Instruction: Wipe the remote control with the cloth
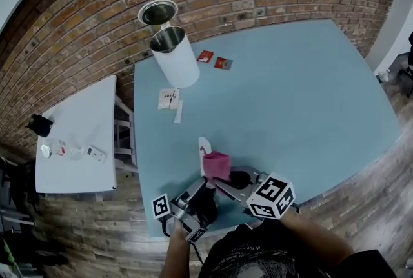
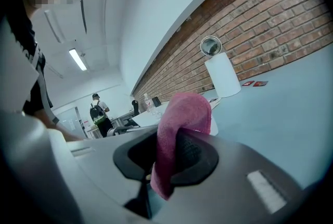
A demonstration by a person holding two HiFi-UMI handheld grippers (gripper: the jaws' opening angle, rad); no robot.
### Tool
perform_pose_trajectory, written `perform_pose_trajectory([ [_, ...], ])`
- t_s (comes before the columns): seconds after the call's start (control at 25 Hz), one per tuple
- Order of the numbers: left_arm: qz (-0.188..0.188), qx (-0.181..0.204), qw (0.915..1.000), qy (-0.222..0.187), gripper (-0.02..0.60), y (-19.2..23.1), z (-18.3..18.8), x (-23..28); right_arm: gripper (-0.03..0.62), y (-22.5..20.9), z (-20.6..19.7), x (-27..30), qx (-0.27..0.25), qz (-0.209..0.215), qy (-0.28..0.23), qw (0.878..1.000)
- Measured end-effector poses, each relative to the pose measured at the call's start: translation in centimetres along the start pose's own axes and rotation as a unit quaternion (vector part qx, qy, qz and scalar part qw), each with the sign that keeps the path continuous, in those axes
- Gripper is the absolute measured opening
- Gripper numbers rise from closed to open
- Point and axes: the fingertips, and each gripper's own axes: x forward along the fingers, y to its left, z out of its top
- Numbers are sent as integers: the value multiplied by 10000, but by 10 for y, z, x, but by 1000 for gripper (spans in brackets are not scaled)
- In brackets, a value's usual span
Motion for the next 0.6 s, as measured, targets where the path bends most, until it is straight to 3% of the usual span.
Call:
perform_pose_trajectory([
  [0.24,-17,-26,10000,13,279,0,-1,0,67,12,-4,-8,121,-22,-111,9999],
  [0.48,-30,-36,10000,56,279,1,-1,1,67,36,8,-16,143,289,-565,9979],
  [0.6,13,-19,10000,66,279,2,-3,0,66,36,-2,-11,181,274,-473,9983],
])
